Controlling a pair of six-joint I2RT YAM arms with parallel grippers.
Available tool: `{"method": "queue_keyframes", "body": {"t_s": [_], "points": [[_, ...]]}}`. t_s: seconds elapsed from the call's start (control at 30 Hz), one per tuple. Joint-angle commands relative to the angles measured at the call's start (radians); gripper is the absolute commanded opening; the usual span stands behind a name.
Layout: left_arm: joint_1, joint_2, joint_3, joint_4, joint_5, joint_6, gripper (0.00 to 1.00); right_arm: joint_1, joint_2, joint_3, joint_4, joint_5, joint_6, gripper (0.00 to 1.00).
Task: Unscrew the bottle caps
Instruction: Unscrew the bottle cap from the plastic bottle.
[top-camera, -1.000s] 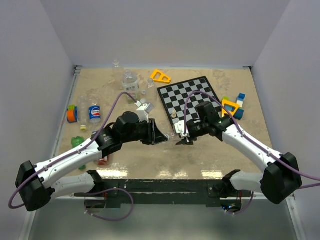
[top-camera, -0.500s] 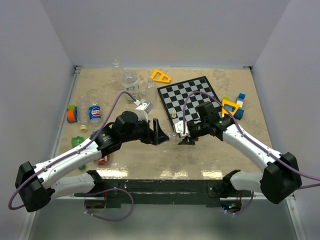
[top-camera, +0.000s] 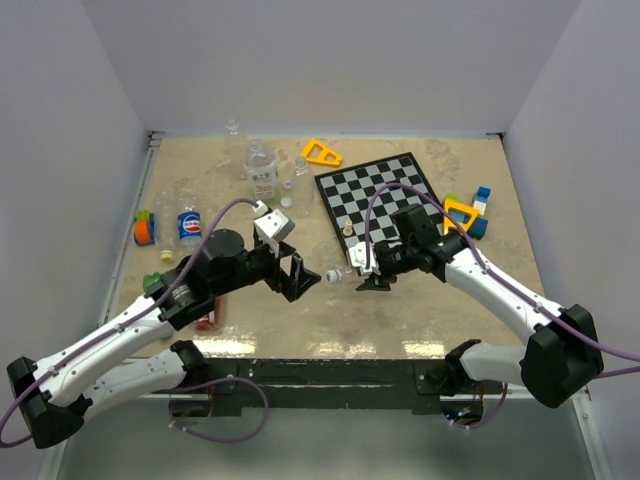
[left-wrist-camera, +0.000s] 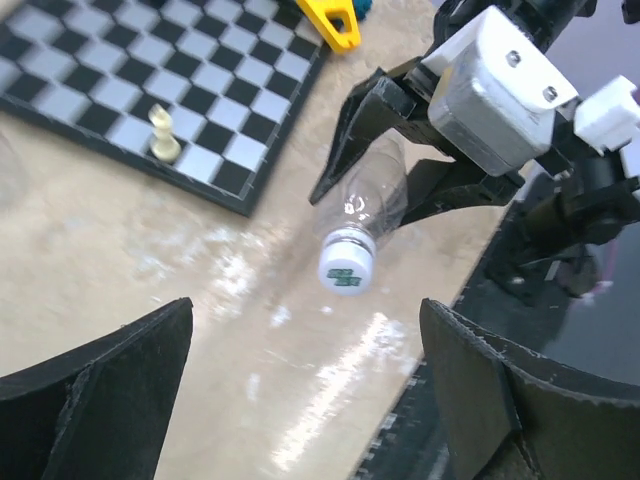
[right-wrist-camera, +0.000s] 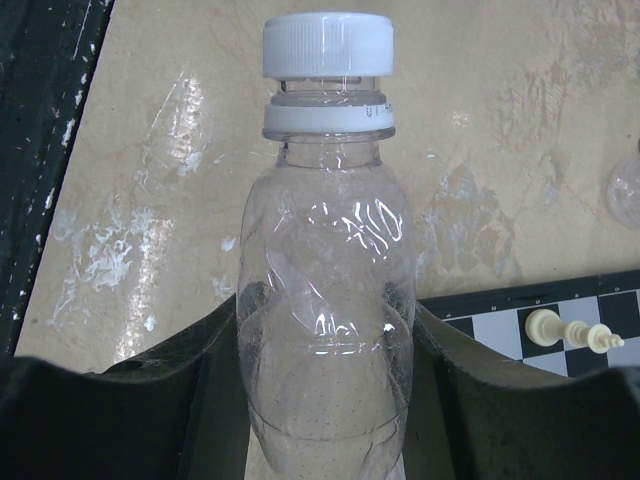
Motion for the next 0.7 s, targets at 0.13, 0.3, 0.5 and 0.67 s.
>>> {"method": "queue_keyframes", "body": {"t_s": [0.13,0.3,0.5,0.67], "points": [[0.005,-0.144,-0.135,0.208,0.049,0.602,1.00,-0.001,-0.008,0.012,-0.006,0.000,-0.009,0.15],[0.005,-0.104,-0.174,0.325,0.184,0.788,1.00,-0.001,-0.008,0.010,-0.007,0.000,-0.009,0.15],[0.003,-0.058,-0.174,0.361,0.261,0.842,1.00,-0.003,-0.008,0.009,-0.006,0.000,-0.010,0.15],[0.003,-0.029,-0.206,0.388,0.312,0.878,1.00,-0.001,-0.008,0.010,-0.007,-0.005,-0.012,0.15]]}}
